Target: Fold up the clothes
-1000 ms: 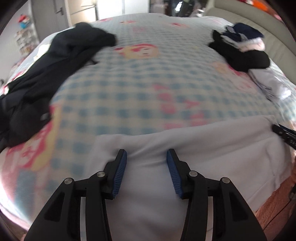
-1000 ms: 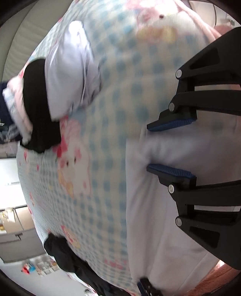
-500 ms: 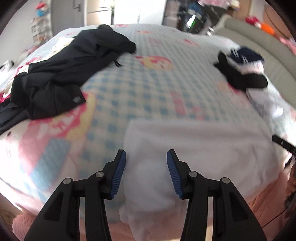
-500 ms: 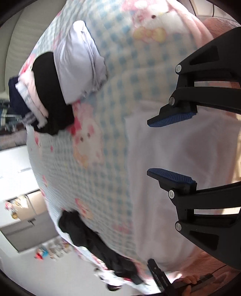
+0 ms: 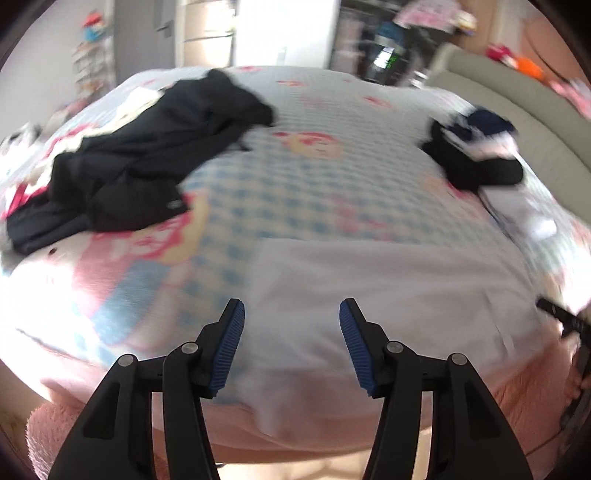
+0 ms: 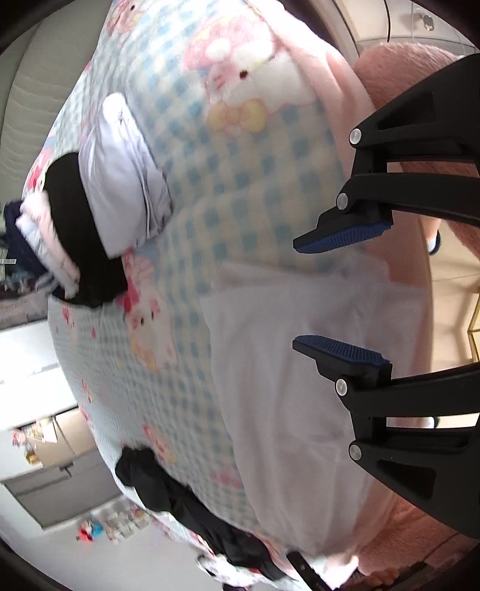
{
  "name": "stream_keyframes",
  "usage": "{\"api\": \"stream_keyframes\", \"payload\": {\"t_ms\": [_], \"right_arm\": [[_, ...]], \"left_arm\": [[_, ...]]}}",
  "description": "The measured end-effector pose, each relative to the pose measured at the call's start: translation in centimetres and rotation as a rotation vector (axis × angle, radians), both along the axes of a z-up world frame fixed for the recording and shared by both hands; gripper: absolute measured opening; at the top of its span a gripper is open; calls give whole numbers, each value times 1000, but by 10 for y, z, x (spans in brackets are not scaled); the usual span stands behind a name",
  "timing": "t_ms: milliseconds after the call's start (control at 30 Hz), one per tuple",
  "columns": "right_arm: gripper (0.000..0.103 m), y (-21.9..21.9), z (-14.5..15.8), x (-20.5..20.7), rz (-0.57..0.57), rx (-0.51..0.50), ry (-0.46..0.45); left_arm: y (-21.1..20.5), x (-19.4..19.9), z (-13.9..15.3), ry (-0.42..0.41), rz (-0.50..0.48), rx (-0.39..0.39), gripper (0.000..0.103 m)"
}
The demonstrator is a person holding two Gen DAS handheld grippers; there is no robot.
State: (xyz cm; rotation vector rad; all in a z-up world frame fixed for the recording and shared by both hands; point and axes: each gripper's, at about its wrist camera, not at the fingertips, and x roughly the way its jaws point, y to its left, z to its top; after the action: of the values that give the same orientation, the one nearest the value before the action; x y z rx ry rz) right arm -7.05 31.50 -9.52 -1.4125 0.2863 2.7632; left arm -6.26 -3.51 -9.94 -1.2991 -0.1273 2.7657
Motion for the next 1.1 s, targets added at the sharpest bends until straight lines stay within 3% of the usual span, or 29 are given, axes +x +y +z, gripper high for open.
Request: {"api": "stream_keyframes", "payload": {"t_ms": [67, 133, 200, 267, 400, 567, 700, 900, 1000, 1100], "right_arm": [[48, -16, -3, 4, 52, -1, -1], [47, -28, -12, 4, 96, 79, -15], [46, -27, -21, 4, 65, 157, -33], [47, -11, -25, 7, 24, 106, -53], [47, 14, -23, 13, -45, 95, -58], [49, 15, -5, 18, -32, 38, -3], [49, 3, -17, 6, -3, 31, -65], [54, 9, -29, 10, -21, 66, -99], [55, 20, -27, 13, -57, 49, -102], [55, 23, -22, 14, -84, 17, -92]], "left_arm": [[11, 1, -5, -17, -35, 12, 56], [17, -1, -11, -40, -50, 25, 56], [13, -5, -17, -68, -28, -1, 56], [4, -5, -20, -97, 4, -67, 58], [-29, 2, -8, -99, 115, -52, 56], [-27, 13, 12, -38, 56, -4, 56], [-14, 7, -3, -80, 37, -66, 56], [-27, 5, -24, -160, 100, -108, 58], [-33, 9, -16, -127, 129, -89, 58], [-25, 15, -3, -53, 74, -16, 57]]}}
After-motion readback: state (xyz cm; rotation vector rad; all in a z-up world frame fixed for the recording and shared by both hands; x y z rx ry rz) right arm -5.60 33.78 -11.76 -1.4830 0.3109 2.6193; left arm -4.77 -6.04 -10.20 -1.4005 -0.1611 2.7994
